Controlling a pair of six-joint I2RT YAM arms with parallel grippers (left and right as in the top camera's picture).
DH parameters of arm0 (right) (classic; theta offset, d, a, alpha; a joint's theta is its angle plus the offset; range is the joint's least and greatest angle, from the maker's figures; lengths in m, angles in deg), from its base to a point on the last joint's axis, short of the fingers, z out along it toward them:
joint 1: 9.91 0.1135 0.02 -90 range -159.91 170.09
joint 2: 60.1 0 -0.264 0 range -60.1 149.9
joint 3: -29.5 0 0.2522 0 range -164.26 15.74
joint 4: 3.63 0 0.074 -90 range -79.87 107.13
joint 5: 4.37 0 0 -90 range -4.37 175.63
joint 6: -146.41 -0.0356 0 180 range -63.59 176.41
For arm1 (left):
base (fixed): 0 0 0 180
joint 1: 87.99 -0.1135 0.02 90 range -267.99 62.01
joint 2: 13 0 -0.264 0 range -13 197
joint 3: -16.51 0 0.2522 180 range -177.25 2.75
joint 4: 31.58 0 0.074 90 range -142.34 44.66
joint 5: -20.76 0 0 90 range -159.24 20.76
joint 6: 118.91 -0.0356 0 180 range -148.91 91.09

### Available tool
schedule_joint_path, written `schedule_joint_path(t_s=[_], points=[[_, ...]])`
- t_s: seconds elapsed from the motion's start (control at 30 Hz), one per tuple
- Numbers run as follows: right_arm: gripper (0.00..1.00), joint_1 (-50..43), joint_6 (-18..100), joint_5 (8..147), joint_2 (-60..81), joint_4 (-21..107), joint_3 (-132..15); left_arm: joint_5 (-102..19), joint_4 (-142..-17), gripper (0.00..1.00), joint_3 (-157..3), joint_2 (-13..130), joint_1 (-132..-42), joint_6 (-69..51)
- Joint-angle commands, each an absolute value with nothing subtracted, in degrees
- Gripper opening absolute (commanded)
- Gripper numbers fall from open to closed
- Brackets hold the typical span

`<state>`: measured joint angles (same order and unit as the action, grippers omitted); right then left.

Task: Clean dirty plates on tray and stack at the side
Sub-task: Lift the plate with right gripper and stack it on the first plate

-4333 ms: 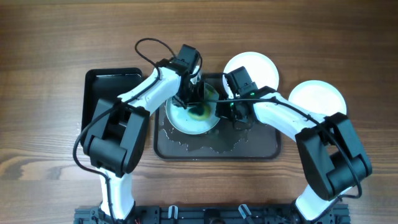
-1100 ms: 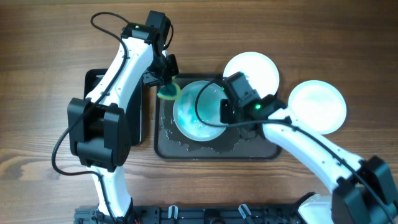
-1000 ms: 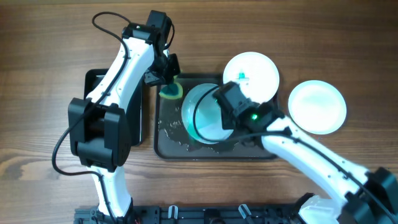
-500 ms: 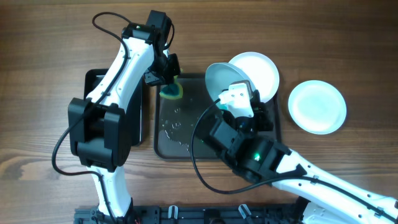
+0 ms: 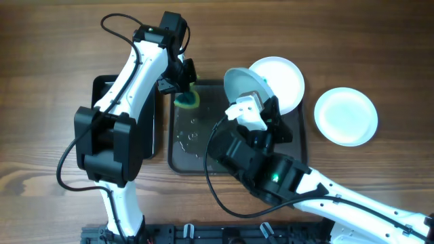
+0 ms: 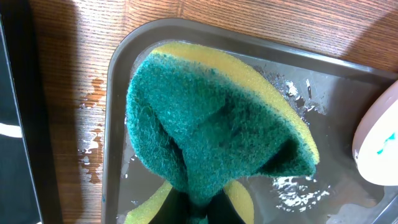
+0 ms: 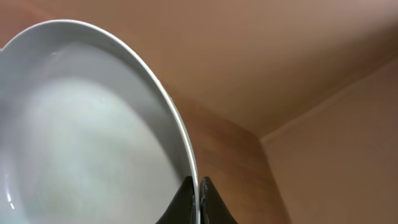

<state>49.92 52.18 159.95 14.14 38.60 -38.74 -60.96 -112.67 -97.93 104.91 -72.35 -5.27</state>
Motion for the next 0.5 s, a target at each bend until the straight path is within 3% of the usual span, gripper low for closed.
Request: schedule_joint_path(t_s=[0.0,0.07,0.17,0.3,0.47], points=[[0.04,48.33,47.98,156.70,13.17,38.47,-37.80,-60.07,-112.87,0.04,-98.83,103.95,-72.35,-6.17],[0.04,47.56,41.60,143.34,13.17,40.09,-37.80,-60.07,-112.87,0.04,-98.83,103.95,-72.35,-6.17],[0.04,42.27,21.62,119.67,13.17,44.94,-37.80,-60.07,-113.02,0.04,-98.83,103.95,-72.35,-6.17],[0.04,30.25,20.03,102.49,12.74,45.44,-37.82,-60.09,-113.09,0.04,-98.83,103.95,-72.35,-6.17],[0.04,2.40,20.44,82.43,11.67,46.34,-37.82,-60.11,-113.07,0.04,-98.83,103.95,-72.35,-6.19]])
